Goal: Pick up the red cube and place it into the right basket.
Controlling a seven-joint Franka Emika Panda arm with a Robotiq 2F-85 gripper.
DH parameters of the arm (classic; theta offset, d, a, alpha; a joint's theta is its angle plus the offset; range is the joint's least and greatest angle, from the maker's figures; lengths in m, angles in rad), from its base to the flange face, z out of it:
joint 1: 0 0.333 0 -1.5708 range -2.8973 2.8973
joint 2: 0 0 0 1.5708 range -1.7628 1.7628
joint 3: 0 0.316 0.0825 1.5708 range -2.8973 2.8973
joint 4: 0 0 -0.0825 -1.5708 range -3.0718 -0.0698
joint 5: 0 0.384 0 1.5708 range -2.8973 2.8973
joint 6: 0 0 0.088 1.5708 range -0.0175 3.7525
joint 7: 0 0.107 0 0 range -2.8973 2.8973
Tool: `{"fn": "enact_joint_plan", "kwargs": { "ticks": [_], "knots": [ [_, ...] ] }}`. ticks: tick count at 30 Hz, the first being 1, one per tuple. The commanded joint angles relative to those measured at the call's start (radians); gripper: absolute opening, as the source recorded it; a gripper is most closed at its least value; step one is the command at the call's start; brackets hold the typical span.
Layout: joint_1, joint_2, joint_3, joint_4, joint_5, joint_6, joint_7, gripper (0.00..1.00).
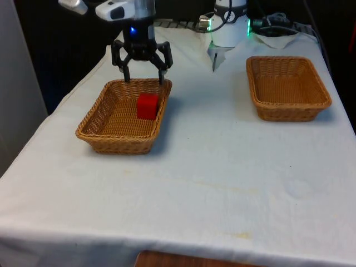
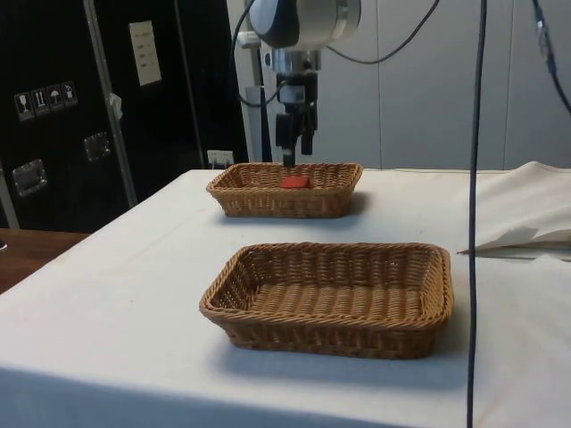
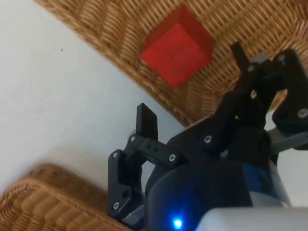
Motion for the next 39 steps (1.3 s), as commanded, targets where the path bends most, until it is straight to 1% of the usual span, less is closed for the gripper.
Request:
{"fn": "enact_joint_plan", "kwargs": {
  "ticks": [1,2,3,5,6,9,10,11,13,18,19,20,21,22,26,29,30,31,32,33,37,38,39],
  "knots": [
    [0.013,-0.016,-0.015,-0.009,-0.025,-0.005,0.019,1.0],
    [0.0,-0.011,-0.001,-0.003,-0.008,-0.004,0.005,1.0],
    [0.013,-0.027,-0.016,-0.013,-0.033,-0.009,0.024,1.0],
    [0.014,-0.048,-0.017,-0.021,-0.05,-0.013,0.033,1.0],
    [0.016,-0.071,-0.017,-0.032,-0.069,-0.014,0.045,1.0],
    [0.018,-0.105,-0.016,-0.051,-0.102,-0.013,0.067,1.0],
    [0.006,-0.105,-0.004,-0.047,-0.088,-0.017,0.054,1.0],
    [0.019,-0.116,-0.016,-0.057,-0.113,-0.013,0.075,1.0],
    [0.022,-0.154,-0.015,-0.08,-0.148,-0.012,0.098,1.0],
    [0.025,-0.22,-0.011,-0.119,-0.205,-0.013,0.136,1.0],
    [0.015,-0.209,-0.002,-0.11,-0.177,-0.017,0.112,1.0],
    [0.026,-0.234,-0.008,-0.127,-0.218,-0.013,0.145,1.0],
    [0.026,-0.248,-0.006,-0.135,-0.23,-0.013,0.154,1.0],
    [0.027,-0.274,-0.001,-0.15,-0.254,-0.015,0.171,1.0],
    [0.028,-0.322,0.01,-0.174,-0.298,-0.019,0.204,1.0],
    [0.028,-0.358,0.026,-0.192,-0.331,-0.025,0.231,1.0],
    [0.025,-0.358,0.027,-0.191,-0.311,-0.026,0.212,1.0],
    [0.029,-0.366,0.031,-0.195,-0.338,-0.026,0.239,1.0],
    [0.029,-0.366,0.031,-0.195,-0.338,-0.026,0.239,1.0],
    [0.029,-0.38,0.041,-0.201,-0.35,-0.028,0.251,1.0],
    [0.028,-0.403,0.059,-0.222,-0.363,-0.021,0.264,1.0],
    [0.026,-0.406,0.06,-0.224,-0.362,-0.02,0.262,1.0],
    [0.027,-0.406,0.062,-0.223,-0.341,-0.026,0.247,1.0]
  ]
}}
